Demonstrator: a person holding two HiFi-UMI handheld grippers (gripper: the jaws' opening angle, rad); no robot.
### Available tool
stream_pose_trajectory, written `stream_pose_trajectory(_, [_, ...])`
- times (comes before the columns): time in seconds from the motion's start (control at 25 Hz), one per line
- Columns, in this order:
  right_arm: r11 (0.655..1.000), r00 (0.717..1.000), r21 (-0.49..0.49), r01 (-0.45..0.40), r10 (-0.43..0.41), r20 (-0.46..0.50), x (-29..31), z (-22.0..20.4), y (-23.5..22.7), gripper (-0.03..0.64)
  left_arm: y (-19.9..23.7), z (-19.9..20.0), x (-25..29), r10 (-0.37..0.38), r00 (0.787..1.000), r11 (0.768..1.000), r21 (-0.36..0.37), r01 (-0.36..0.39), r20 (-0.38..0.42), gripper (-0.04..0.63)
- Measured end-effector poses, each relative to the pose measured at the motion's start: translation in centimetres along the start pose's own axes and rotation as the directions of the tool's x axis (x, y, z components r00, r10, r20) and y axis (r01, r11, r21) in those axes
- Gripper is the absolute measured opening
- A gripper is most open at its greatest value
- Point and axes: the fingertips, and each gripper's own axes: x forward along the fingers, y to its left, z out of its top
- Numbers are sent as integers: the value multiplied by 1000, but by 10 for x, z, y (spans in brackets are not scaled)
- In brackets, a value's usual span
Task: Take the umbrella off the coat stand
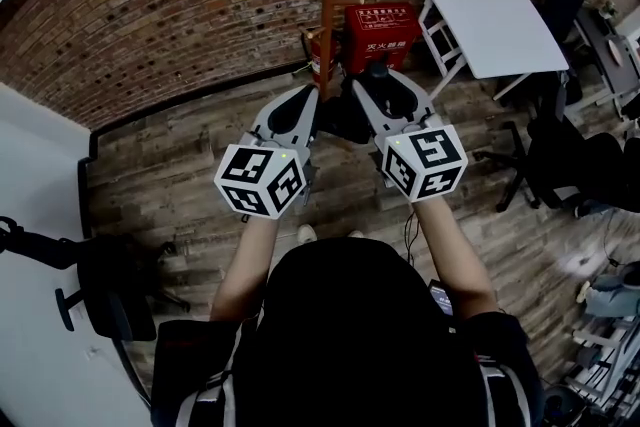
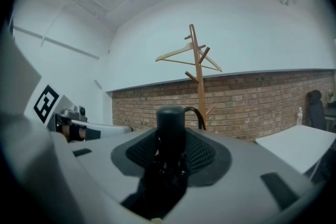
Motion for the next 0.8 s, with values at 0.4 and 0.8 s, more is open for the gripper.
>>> stream_pose_trajectory(0.4, [1000,1000,27,-15,15,14,-19,0,1,169,-19,-3,-5,7,1000,1000,12,-7,-6,18])
stream_pose_trajectory(0.8, [999,1000,36,-10,10,8,-36,-7,1,169,-34,-10,-11,0,1000,1000,13,0,-20,18])
